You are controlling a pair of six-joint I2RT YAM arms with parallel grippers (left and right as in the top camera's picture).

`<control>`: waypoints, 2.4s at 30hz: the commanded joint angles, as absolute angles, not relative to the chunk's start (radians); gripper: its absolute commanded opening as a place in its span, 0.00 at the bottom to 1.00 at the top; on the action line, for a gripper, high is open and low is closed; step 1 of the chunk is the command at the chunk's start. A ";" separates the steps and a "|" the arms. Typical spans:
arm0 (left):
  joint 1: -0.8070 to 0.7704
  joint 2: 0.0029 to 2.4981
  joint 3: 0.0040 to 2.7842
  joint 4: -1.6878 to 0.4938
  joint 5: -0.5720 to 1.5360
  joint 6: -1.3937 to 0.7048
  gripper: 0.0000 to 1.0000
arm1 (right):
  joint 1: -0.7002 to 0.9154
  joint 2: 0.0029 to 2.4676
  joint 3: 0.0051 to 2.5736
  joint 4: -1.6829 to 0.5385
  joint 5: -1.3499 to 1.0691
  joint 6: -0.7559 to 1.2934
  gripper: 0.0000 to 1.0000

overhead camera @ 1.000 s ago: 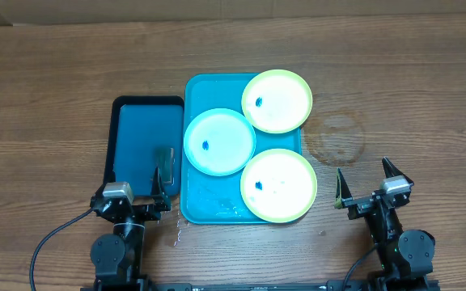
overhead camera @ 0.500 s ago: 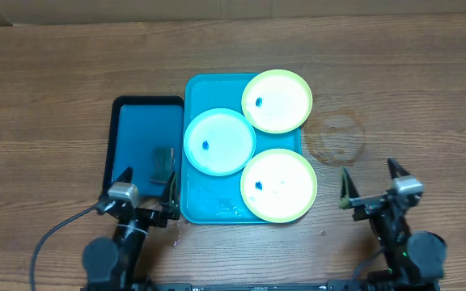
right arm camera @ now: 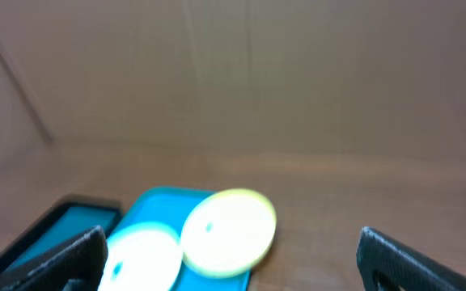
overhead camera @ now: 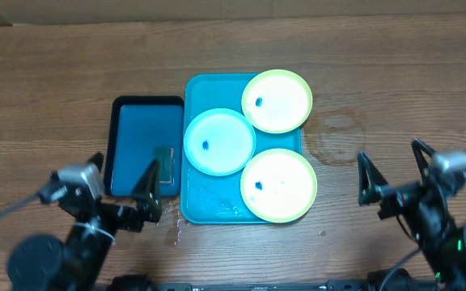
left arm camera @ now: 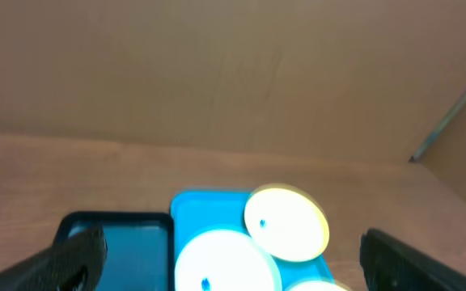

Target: Clean dirty plates on tray and stack at the side

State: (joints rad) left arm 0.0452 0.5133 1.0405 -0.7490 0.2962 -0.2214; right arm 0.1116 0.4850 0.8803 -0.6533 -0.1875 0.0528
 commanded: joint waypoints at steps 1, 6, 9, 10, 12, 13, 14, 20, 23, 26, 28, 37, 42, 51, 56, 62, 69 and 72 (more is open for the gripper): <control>0.039 0.650 1.195 -0.862 0.304 -0.157 1.00 | 0.109 0.630 1.018 -0.746 -0.266 0.057 1.00; 0.039 0.863 1.377 -1.111 0.304 -0.099 1.00 | 0.109 0.869 1.229 -1.008 -0.272 0.057 1.00; 0.039 0.984 1.443 -1.243 0.305 -0.100 1.00 | 0.109 0.993 1.317 -1.133 -0.272 0.057 1.00; 0.039 1.018 1.451 -1.275 0.305 -0.101 1.00 | 0.109 1.026 1.332 -1.161 -0.272 0.057 1.00; 0.039 1.075 1.451 -1.306 0.305 -0.101 1.00 | 0.109 1.084 1.337 -1.191 -0.273 0.057 1.00; 0.039 1.107 1.451 -1.317 0.305 -0.101 1.00 | 0.109 1.113 1.337 -1.204 -0.281 0.057 1.00; 0.039 1.139 1.451 -1.331 0.305 -0.101 1.00 | 0.109 1.139 1.337 -1.221 -0.305 0.057 1.00; 0.039 1.297 1.451 -1.384 0.310 -0.101 1.00 | 0.109 1.294 1.336 -1.313 -0.481 0.057 1.00; 0.039 1.358 1.451 -1.398 0.315 -0.101 0.74 | 0.109 1.349 1.336 -1.318 -0.480 0.057 0.75; 0.039 1.405 1.446 -1.411 0.299 -0.099 0.64 | 0.109 1.393 1.336 -1.331 -0.480 0.061 0.48; 0.039 1.423 1.440 -1.413 0.296 -0.100 0.52 | 0.109 1.419 1.333 -1.339 -0.468 0.094 0.44; 0.039 1.444 1.436 -1.409 0.274 -0.101 0.50 | 0.110 1.437 1.268 -1.316 -0.389 0.171 0.45; 0.039 1.446 1.435 -1.397 0.273 -0.101 0.53 | 0.129 1.437 1.217 -1.233 -0.390 0.238 0.47; 0.038 1.446 1.435 -1.391 0.258 -0.105 0.54 | 0.235 1.438 1.150 -1.060 -0.315 0.339 0.47; 0.038 1.446 1.435 -1.391 0.259 -0.105 0.54 | 0.340 1.440 1.106 -0.908 -0.312 0.396 0.47; 0.038 1.446 1.435 -1.392 0.251 -0.105 0.52 | 0.467 1.474 1.092 -0.787 -0.143 0.512 0.46; 0.038 1.446 1.435 -1.398 0.235 -0.113 0.53 | 0.576 1.495 1.092 -0.636 0.044 0.554 0.46; 0.038 1.446 1.435 -1.409 0.226 -0.120 0.53 | 0.587 1.495 1.092 -0.582 0.051 0.555 0.52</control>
